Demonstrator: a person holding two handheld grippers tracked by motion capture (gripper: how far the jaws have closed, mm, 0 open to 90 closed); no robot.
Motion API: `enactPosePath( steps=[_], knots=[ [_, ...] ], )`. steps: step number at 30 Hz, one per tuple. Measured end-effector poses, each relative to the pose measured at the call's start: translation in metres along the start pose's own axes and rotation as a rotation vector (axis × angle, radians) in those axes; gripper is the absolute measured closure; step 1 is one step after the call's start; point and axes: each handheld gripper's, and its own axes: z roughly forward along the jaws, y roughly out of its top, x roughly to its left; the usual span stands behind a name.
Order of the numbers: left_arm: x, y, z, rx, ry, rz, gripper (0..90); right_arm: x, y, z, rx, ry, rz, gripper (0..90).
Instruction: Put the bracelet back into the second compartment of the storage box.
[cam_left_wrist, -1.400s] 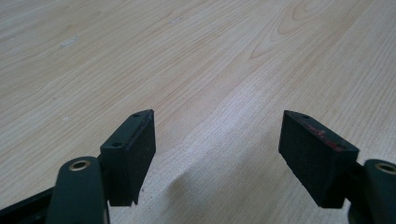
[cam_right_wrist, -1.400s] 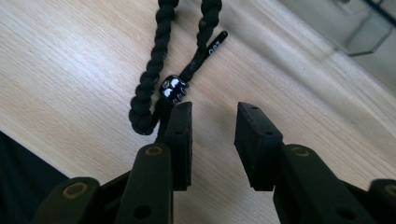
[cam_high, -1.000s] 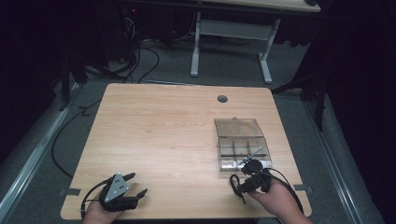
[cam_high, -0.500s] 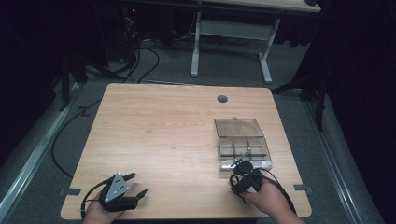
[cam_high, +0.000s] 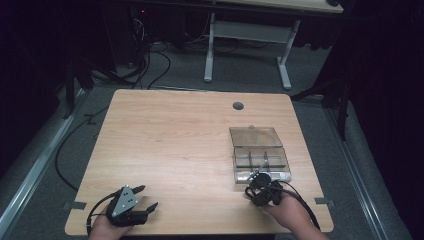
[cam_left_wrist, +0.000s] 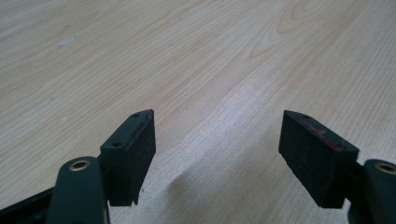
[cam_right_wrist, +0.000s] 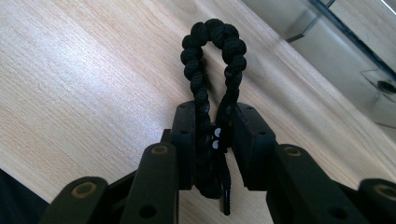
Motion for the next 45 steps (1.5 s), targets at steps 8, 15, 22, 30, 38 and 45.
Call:
enactPosePath(
  steps=[8,15,22,30,38,45],
  knots=[
    [0.0,0.0,0.0,0.0,-0.002,0.001,27.9,0.0,0.002,0.0,0.013,0.001,-0.008,72.1],
    [0.0,0.0,0.0,0.0,0.0,0.0,28.0,0.0,0.002,0.0,0.011,0.003,-0.013,72.1],
    [0.0,0.0,0.0,-0.004,0.003,0.002,28.0,-0.002,0.001,-0.005,-0.005,0.027,-0.017,72.2],
    [0.0,0.0,-0.001,-0.005,0.002,-0.001,28.0,-0.011,-0.003,-0.02,-0.013,0.021,-0.005,72.1],
    [0.0,0.0,-0.001,-0.007,0.001,-0.003,28.0,-0.025,-0.01,-0.032,-0.017,0.027,0.021,72.2],
    [0.0,0.0,-0.001,-0.005,0.0,-0.002,28.0,-0.033,-0.011,-0.044,-0.026,0.02,0.03,72.2]
  ],
)
